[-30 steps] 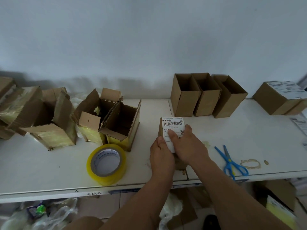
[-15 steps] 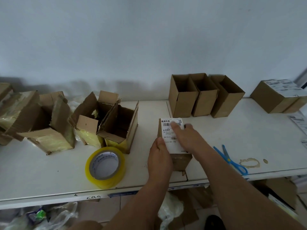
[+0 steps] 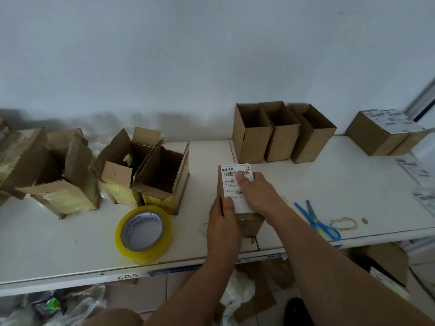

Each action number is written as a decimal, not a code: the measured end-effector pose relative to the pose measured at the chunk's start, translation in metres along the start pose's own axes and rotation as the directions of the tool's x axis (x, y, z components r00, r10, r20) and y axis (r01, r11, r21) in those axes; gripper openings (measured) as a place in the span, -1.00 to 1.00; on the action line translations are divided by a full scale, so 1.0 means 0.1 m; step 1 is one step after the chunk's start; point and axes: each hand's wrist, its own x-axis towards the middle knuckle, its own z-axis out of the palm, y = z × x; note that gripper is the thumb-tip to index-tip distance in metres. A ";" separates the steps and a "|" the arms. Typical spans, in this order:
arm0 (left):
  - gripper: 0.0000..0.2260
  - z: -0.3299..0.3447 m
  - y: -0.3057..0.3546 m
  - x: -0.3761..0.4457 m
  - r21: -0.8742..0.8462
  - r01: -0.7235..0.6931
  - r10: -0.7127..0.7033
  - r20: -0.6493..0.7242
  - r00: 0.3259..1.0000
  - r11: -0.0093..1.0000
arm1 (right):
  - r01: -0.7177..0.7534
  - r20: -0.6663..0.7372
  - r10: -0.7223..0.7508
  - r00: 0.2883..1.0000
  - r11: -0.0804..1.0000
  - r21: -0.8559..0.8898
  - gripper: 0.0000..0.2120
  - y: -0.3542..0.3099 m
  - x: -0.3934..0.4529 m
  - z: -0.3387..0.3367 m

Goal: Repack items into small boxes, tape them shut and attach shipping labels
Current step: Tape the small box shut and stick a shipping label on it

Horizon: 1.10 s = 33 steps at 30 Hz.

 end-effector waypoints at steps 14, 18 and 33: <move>-0.66 -0.03 0.03 -0.17 -0.022 -0.024 0.026 0.057 0.998 0.999 | -0.052 0.002 0.055 0.999 0.939 0.339 -0.73 0.36 -0.47 0.04; -0.64 -0.01 0.00 -0.25 0.057 -0.092 0.088 0.066 0.994 0.994 | 0.004 -0.052 0.022 0.998 0.897 0.442 -0.88 0.34 -0.60 -0.01; -0.65 1.37 0.39 -0.72 0.075 -0.154 0.134 0.223 0.966 0.985 | -0.043 -0.208 0.201 0.957 0.810 0.584 -0.75 0.83 -0.71 -1.49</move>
